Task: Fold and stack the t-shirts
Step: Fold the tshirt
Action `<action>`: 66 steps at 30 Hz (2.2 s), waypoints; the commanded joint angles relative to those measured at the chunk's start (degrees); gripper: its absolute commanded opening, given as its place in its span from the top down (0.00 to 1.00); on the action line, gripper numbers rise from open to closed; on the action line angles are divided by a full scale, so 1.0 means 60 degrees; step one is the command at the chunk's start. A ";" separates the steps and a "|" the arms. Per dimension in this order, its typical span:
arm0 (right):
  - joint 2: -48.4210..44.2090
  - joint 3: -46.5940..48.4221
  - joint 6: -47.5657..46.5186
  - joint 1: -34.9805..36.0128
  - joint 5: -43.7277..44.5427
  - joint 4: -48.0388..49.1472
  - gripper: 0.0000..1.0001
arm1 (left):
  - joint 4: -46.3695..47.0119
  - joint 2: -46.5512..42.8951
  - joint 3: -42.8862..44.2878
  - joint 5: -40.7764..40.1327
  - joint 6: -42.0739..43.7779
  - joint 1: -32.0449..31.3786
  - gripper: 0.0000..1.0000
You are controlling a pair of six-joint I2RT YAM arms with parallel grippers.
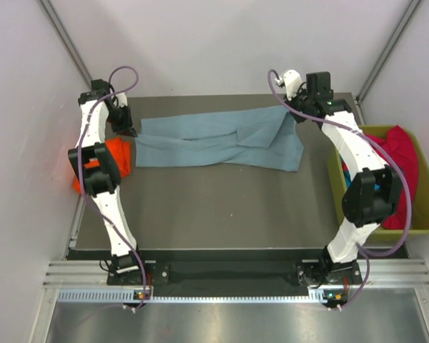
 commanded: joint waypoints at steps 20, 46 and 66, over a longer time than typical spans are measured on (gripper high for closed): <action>0.4761 0.4973 0.0568 -0.0168 0.0745 0.1027 1.00 | 0.1308 0.1614 0.2130 -0.1819 -0.0219 -0.0584 1.00; 0.6490 0.6189 0.0773 0.0007 0.1258 0.1950 1.00 | 0.1807 0.2259 0.2438 -0.3635 -0.0366 -0.0686 1.00; 0.3312 0.3350 0.3288 0.0213 -0.1404 0.0516 0.49 | 0.1894 -0.1900 -0.1761 -0.0194 -0.1625 -0.1360 0.48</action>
